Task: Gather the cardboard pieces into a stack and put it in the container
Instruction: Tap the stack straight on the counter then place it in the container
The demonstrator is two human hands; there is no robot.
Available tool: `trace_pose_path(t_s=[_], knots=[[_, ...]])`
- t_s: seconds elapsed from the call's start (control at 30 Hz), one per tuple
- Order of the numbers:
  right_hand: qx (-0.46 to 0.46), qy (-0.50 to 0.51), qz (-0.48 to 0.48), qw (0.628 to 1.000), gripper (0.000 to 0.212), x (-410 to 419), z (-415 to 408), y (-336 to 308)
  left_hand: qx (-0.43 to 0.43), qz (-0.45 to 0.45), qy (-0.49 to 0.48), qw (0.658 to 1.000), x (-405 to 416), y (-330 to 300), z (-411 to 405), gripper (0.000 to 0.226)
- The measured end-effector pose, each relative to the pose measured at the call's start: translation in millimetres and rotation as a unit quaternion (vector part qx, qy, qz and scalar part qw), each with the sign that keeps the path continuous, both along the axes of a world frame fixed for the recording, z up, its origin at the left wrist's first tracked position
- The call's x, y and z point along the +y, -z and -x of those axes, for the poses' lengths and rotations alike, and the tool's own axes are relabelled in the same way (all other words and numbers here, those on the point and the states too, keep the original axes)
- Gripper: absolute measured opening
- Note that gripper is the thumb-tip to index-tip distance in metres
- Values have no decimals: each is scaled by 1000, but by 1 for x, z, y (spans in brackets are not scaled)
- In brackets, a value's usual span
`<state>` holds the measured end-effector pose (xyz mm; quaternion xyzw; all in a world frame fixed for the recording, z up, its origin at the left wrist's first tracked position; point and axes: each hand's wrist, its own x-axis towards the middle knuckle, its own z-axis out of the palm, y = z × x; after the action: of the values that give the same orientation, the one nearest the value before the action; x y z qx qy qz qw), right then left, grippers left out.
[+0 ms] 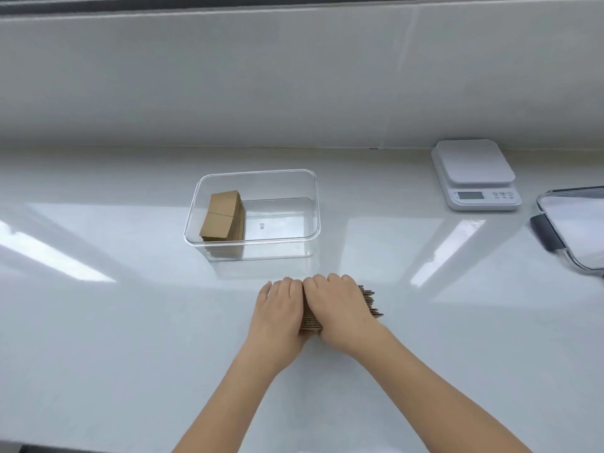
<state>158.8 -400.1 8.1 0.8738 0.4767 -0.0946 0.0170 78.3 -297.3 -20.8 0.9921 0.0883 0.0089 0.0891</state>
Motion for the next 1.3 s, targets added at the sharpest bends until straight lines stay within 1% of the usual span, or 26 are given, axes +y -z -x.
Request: trace_pose_path(t_s=[0.07,0.13,0.17,0.23,0.3,0.33,0.37,0.43,0.47,0.5,0.53,0.6,0.67,0.73,0.87,0.9,1.0,1.1,1.17,1.23,1.3], knots=[[12,7,7,1000,39,-3,2,5,38,14,-1,999,-3,3,0,48],[26,7,8,1000,39,-4,2,9,54,58,-1,997,-2,4,-2,46],[35,2,7,999,40,-3,0,8,59,92,-5,994,2,1,-2,45],[74,6,-12,997,41,-4,-7,3,89,202,-28,975,13,-14,-3,46],[156,36,-73,984,48,-10,-14,-3,95,309,-57,945,27,-35,-3,48],[218,60,-119,967,52,-13,-16,-5,81,333,-65,937,32,-46,-3,49],[295,85,-174,936,56,-15,-16,-9,67,335,-63,938,36,-59,-3,50],[437,125,-294,841,59,-15,-12,-11,60,299,-42,951,37,-84,-6,52],[475,143,-338,800,61,-14,-8,-9,62,269,-28,961,34,-92,-9,53],[482,161,-367,779,65,-12,-5,-4,63,229,-12,971,30,-97,-12,55],[477,178,-385,770,69,-11,0,4,64,189,7,980,25,-96,-16,58],[451,208,-395,773,74,-12,9,19,70,140,49,986,15,-80,-20,73],[435,234,-388,778,69,-18,14,33,54,138,78,986,7,-58,-20,85],[426,245,-378,785,65,-19,14,38,29,125,80,989,8,-48,-19,88],[399,239,-383,798,64,-19,10,42,-9,46,106,993,7,-50,-17,88],[391,230,-381,806,65,-20,8,42,-12,45,112,993,5,-51,-17,88],[361,212,-356,836,62,-19,7,43,-9,100,107,989,0,-44,-12,84],[347,208,-381,831,63,-15,9,36,-13,99,109,989,2,-40,-10,87],[350,202,-383,830,58,-13,7,30,-18,96,114,989,3,-40,-13,89],[343,191,-390,833,53,-11,4,28,-29,120,113,986,7,-43,-15,87],[335,190,-396,834,53,-10,3,28,-36,152,105,982,10,-44,-14,82]])
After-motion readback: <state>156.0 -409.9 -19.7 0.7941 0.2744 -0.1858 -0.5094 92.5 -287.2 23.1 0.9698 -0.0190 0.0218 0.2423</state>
